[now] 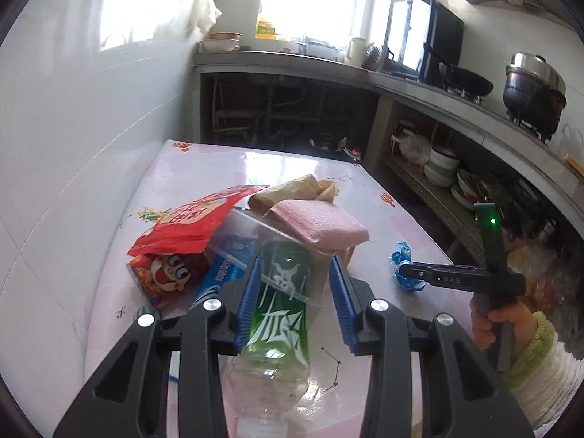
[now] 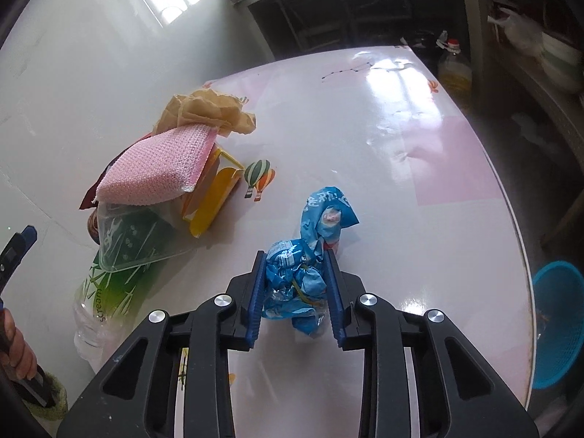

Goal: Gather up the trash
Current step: 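Grasp the blue crumpled wrapper with the right tool while the left tool reaches the pink mesh scrubber, then grasp and lift the pink mesh scrubber with the left tool while the right tool holds the blue wrapper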

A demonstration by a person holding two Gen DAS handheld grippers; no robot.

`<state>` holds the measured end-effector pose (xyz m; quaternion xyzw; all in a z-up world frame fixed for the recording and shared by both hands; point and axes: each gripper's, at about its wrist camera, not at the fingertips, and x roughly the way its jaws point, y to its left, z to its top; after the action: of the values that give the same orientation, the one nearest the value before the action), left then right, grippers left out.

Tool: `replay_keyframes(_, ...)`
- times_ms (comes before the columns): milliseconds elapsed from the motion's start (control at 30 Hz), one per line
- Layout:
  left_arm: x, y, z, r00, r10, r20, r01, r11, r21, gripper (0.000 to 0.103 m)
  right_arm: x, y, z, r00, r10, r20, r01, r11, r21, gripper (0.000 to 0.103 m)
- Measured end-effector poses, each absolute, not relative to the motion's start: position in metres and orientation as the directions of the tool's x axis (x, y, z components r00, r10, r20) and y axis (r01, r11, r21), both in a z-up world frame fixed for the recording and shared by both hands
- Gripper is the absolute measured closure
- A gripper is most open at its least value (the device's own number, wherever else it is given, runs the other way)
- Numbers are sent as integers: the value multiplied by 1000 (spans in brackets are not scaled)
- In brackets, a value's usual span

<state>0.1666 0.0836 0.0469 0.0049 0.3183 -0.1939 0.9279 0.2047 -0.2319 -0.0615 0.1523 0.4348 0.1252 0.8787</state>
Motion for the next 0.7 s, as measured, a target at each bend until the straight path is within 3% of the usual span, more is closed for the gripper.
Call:
replay_keyframes(67, 176, 68, 49, 709, -345, -615, 396, 916, -58, 63, 201, -236, -63, 588, 363, -722, -87, 917, 390, 75)
replay_keyframes(167, 188, 44, 53, 692, -329, -642, 457, 888, 38, 45, 200, -241, -64, 584, 372, -722, -88, 913, 399, 75)
replay_keyframes(267, 201, 18, 54, 693, -284, -663, 497, 854, 153, 39, 198, -244, -65, 588, 380, -714, -85, 907, 412, 75)
replay_keyframes(500, 209, -56, 12, 749, -138, -648, 552, 671, 495, 37, 200, -253, -71, 600, 412, -686, -73, 882, 466, 75)
replay_keyframes(700, 218, -89, -47, 860, 35, -509, 451, 412, 792, 37, 198, -259, -73, 603, 439, -666, -79, 864, 497, 75)
